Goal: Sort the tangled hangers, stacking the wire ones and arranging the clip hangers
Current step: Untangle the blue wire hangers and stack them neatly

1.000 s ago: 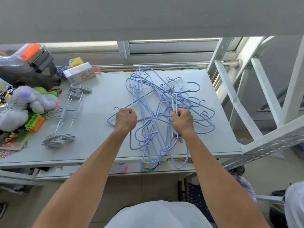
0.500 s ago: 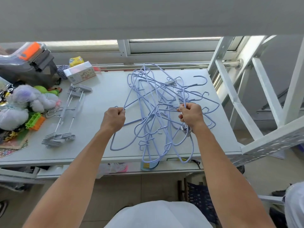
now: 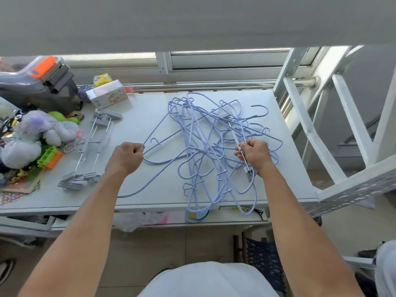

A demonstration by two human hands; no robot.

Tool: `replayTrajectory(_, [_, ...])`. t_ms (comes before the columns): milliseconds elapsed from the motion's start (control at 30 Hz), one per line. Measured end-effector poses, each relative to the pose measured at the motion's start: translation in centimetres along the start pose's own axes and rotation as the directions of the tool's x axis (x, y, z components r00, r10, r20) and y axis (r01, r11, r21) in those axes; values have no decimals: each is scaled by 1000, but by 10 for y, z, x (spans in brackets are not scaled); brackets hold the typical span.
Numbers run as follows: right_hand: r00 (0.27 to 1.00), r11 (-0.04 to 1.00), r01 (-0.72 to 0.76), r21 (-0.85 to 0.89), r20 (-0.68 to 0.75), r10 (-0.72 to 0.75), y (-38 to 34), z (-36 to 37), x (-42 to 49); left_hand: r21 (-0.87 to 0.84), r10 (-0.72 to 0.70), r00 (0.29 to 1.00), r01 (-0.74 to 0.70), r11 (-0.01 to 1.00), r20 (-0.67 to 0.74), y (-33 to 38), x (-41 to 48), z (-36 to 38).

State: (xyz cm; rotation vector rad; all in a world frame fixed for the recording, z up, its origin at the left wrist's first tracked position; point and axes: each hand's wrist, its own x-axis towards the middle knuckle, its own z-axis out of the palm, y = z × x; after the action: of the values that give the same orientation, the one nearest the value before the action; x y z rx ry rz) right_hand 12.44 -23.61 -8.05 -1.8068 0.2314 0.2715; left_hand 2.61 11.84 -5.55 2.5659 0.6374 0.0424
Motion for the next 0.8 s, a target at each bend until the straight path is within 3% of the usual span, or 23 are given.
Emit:
replayTrajectory(167, [999,998,-12,-55,-40,10,2,-1,1,251,3,989,35,967,-149,-5,-4,-13])
replayTrajectory(267, [995,999,-10,-36,-101,6,5,-2,2,266,-21,984,68,962,-176,-9,-2,-22])
replayTrajectory(367, [989,999,6,-48,-147,-13,5,-1,4,183,-49,986,79,980,-163,-18,1,-30])
replayTrajectory(467, [987,995,23,-101,-155,-39,7,0,6,-2,-70,981,71,997,-179,-22,1,-31])
replayTrajectory(633, [947,957,130,-259,-254,-198,1,2,3,-283,-136,968,73,956,-213,13,-11,-21])
replayTrajectory(700, [930,968,190,-164,-287,-231,-9,3,1,-353,-153,972,82,932,-180,34,-17,-10])
replayTrajectory(800, [958,972,193,136,-242,-156,-29,8,-9,-443,-156,984,102,891,-88,66,-29,13])
